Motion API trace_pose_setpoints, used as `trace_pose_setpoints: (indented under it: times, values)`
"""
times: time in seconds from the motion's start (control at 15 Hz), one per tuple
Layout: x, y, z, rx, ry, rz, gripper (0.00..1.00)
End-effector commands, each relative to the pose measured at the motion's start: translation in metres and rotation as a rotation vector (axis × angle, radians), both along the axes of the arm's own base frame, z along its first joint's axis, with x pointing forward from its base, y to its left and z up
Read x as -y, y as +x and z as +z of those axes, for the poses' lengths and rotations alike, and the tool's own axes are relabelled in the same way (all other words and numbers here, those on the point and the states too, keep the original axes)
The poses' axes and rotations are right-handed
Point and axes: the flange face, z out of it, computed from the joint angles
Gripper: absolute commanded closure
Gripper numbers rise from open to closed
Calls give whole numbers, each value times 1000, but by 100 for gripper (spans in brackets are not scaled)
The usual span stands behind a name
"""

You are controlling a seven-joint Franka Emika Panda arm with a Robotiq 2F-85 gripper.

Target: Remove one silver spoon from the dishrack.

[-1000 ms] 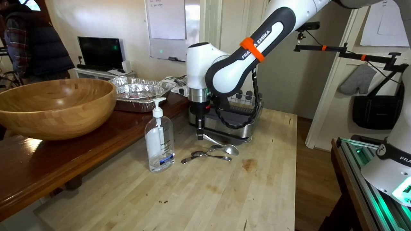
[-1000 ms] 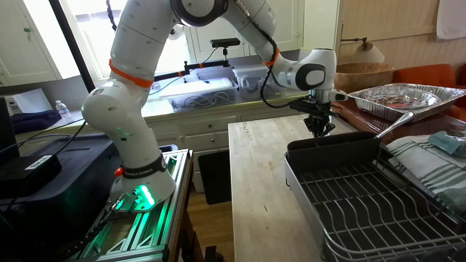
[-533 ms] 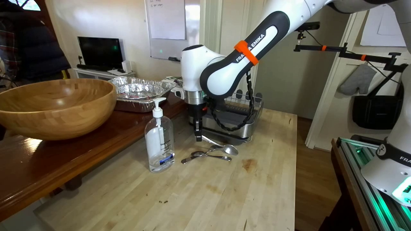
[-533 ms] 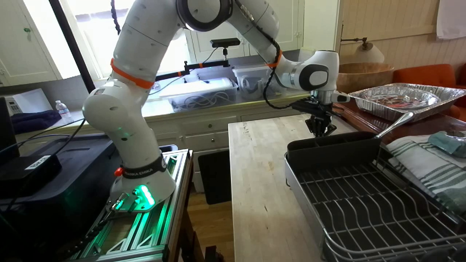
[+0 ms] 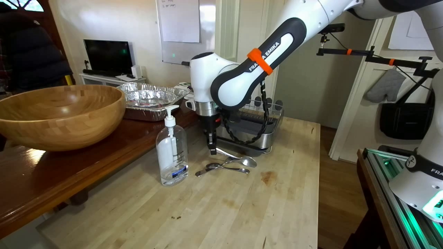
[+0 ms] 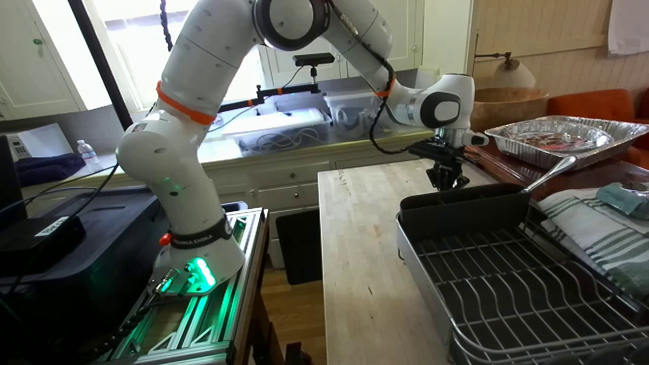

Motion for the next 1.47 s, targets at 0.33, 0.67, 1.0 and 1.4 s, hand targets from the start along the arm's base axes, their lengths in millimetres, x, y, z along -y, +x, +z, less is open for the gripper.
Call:
trace_pose_setpoints:
  times: [0.33, 0.67, 1.0, 1.4]
  values:
    - [4, 3, -25, -34, -51, -21, 99]
    - [8, 2, -32, -42, -63, -33, 99]
    - [13, 1, -38, -51, -71, -34, 95]
    - [21, -1, -50, -68, -86, -39, 80]
